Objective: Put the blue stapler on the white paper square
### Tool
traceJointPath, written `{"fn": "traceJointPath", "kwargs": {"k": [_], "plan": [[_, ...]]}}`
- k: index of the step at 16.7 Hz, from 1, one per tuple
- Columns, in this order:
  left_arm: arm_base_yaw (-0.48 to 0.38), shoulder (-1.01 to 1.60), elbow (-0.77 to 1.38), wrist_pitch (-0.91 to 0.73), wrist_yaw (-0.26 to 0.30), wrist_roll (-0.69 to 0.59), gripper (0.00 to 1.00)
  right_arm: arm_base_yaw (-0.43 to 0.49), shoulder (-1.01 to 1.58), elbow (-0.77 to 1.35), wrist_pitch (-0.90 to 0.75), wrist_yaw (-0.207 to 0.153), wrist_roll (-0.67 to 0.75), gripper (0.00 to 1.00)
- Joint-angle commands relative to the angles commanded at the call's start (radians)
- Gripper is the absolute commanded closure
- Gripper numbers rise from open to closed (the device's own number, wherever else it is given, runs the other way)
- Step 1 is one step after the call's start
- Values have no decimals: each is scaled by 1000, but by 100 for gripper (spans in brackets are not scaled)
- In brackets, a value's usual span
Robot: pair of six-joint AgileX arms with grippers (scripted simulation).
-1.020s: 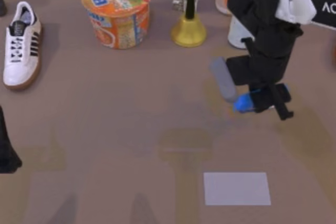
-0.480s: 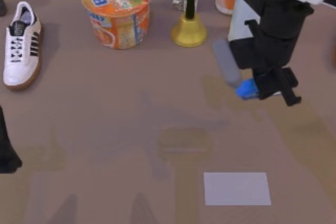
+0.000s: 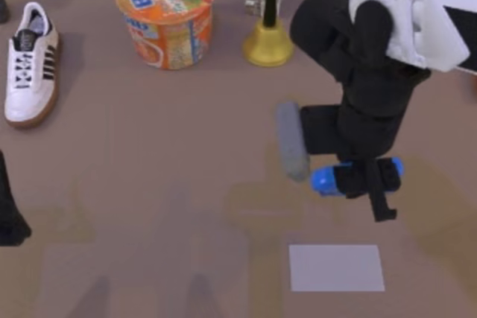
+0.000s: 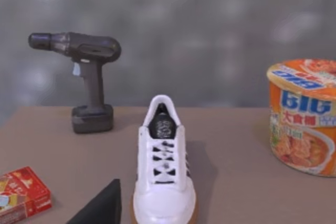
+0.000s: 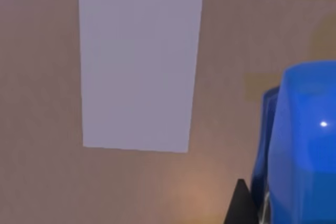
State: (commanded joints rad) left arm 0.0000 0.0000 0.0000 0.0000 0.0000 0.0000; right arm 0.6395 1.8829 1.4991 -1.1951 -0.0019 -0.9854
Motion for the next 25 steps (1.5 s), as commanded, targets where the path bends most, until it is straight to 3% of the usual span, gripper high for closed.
{"fn": "traceJointPath", "kwargs": {"k": [5,11,19,25], "plan": [[0,0,0,0,0,0,0,111,-110,-143,35,-7,165,100],[0,0,0,0,0,0,0,107,-103,-155,49,-7,170,100],[0,0,0,0,0,0,0,114,1,-369,381,-8,171,100],[0,0,0,0,0,0,0,115,19,-403,424,-7,171,100]]}}
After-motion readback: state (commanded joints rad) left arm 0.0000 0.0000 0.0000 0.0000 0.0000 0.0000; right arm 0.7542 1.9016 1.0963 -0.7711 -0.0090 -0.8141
